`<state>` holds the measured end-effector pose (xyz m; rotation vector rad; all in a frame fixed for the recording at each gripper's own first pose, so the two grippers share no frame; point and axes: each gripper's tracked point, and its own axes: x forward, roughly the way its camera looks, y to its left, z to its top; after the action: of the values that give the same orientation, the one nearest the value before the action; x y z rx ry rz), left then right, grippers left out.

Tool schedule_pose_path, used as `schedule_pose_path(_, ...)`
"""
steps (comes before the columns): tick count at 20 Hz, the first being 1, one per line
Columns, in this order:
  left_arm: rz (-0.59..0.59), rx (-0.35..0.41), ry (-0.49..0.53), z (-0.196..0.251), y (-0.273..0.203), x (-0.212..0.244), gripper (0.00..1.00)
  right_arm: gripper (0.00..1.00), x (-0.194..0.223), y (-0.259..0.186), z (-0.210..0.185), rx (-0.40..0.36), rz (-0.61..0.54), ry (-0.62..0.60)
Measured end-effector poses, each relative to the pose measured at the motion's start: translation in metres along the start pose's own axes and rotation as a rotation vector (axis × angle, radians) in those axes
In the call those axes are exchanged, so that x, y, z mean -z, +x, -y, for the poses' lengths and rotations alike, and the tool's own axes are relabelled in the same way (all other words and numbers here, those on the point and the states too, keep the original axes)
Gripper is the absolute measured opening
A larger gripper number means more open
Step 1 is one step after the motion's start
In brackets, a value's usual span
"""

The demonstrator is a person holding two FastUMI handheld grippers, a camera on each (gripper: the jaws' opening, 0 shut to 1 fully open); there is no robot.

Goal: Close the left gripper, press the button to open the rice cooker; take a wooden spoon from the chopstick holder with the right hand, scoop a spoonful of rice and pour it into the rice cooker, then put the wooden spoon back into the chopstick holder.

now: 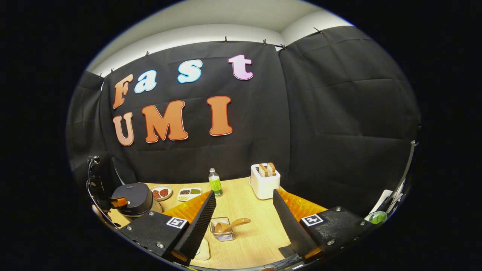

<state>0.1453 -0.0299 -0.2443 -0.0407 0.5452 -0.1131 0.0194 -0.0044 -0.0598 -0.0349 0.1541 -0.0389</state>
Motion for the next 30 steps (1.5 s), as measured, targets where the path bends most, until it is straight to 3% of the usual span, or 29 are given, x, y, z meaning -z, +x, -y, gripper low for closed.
schedule_pose_path(7, 0.0, -0.01, 0.002, 0.003, -0.005, -0.019, 0.02, 0.94, -0.004, -0.004, 0.001, -0.009, 0.02, -0.007)
schedule_pose_path(11, 0.172, -0.026, 0.001, -0.001, -0.04, -0.099, 0.07, 0.94, -0.002, -0.002, 0.004, -0.015, 0.037, 0.015)
schedule_pose_path(14, 0.288, -0.028, -0.007, -0.001, -0.079, -0.155, 0.02, 0.94, 0.004, 0.003, 0.009, -0.018, 0.043, 0.026)
schedule_pose_path(22, 0.382, -0.078, 0.063, -0.004, -0.145, -0.18, 0.02, 0.94, 0.043, 0.044, 0.009, -0.061, 0.042, 0.126)
schedule_pose_path(26, 0.386, -0.16, 0.103, -0.022, -0.172, -0.173, 0.1, 0.94, 0.078, 0.068, 0.007, -0.073, -0.018, 0.223)
schedule_pose_path(28, 0.417, -0.178, 0.058, -0.028, -0.188, -0.173, 0.12, 0.94, 0.092, 0.079, 0.002, -0.1, -0.032, 0.253)
schedule_pose_path(30, 0.465, -0.198, 0.011, -0.037, -0.204, -0.175, 0.23, 0.95, 0.116, 0.092, 0.001, -0.109, -0.08, 0.277)
